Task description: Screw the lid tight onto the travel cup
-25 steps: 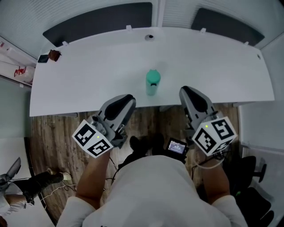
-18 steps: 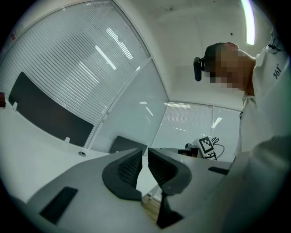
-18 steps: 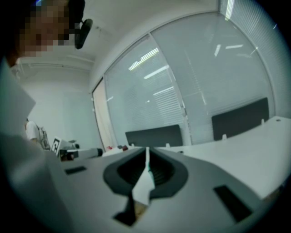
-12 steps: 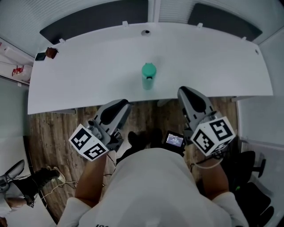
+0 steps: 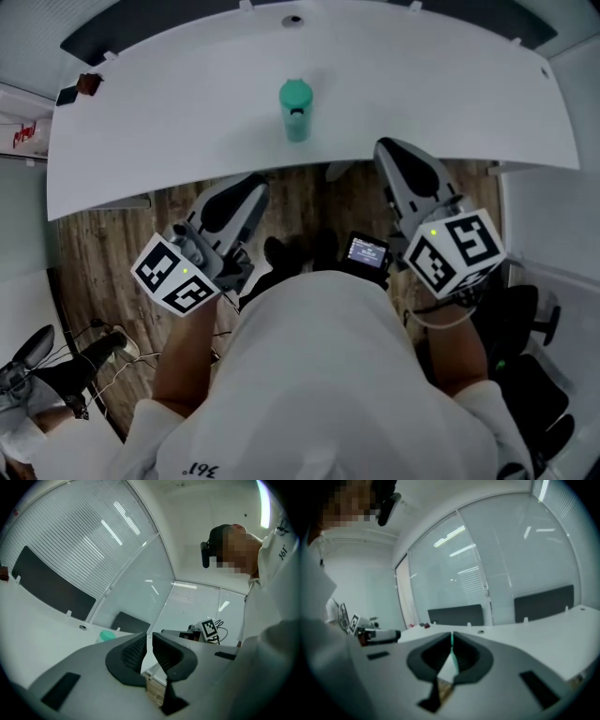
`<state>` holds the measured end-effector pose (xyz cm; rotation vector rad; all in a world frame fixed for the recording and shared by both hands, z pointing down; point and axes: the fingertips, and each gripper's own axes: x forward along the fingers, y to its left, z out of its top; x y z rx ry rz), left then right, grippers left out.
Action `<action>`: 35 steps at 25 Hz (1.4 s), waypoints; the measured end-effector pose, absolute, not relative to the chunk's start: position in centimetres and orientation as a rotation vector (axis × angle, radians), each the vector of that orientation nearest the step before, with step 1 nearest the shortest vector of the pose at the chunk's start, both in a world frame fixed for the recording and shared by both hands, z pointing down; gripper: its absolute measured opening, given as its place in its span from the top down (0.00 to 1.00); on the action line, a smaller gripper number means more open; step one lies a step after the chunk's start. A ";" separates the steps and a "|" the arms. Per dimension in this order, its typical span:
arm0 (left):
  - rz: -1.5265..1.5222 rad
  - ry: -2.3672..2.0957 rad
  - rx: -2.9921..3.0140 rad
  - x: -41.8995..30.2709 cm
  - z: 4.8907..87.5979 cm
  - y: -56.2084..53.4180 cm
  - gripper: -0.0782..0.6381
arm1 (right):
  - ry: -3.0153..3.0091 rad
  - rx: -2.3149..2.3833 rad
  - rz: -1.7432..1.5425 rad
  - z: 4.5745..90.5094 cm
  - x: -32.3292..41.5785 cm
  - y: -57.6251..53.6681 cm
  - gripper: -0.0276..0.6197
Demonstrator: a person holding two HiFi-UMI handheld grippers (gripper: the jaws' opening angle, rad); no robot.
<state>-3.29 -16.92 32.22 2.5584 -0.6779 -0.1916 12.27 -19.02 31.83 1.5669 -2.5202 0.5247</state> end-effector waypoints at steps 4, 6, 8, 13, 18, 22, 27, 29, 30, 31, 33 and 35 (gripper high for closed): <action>-0.182 -0.688 2.555 -2.0 32.3 -16.1 0.81 | -2.525 1.526 0.479 31.7 13.0 -18.2 0.91; -0.175 -0.700 2.557 -1.5 32.4 -15.7 0.81 | -2.537 1.488 0.452 31.8 13.2 -17.7 0.91; -0.172 -0.715 2.555 -1.0 32.5 -15.3 0.81 | -2.552 1.451 0.437 31.8 13.4 -17.3 0.91; -0.163 -0.745 2.541 0.2 33.1 -14.0 0.81 | -2.564 1.401 0.452 32.4 14.3 -16.1 0.92; -0.161 -0.767 2.527 0.1 33.7 -13.2 0.81 | -2.573 1.379 0.461 33.0 14.1 -15.3 0.92; -0.154 -0.765 2.534 -0.7 33.7 -12.7 0.81 | -2.587 1.381 0.481 32.9 13.2 -14.4 0.92; -0.126 -0.737 2.543 -2.7 33.4 -11.2 0.81 | -2.568 1.451 0.524 32.6 11.7 -13.1 0.92; -0.111 -0.721 2.542 -3.7 33.4 -10.4 0.81 | -2.558 1.475 0.543 32.6 10.8 -12.5 0.92; -0.106 -0.714 2.540 -4.3 33.4 -10.1 0.81 | -2.551 1.488 0.551 32.6 10.4 -12.2 0.92; -0.102 -0.707 2.538 -4.8 33.3 -9.8 0.81 | -2.544 1.503 0.556 32.5 10.0 -11.9 0.92; -0.099 -0.697 2.542 -5.8 33.0 -9.3 0.81 | -2.535 1.531 0.555 32.2 9.3 -11.4 0.92; -0.101 -0.692 2.554 -6.8 32.8 -8.9 0.81 | -2.536 1.552 0.539 31.9 8.6 -11.2 0.92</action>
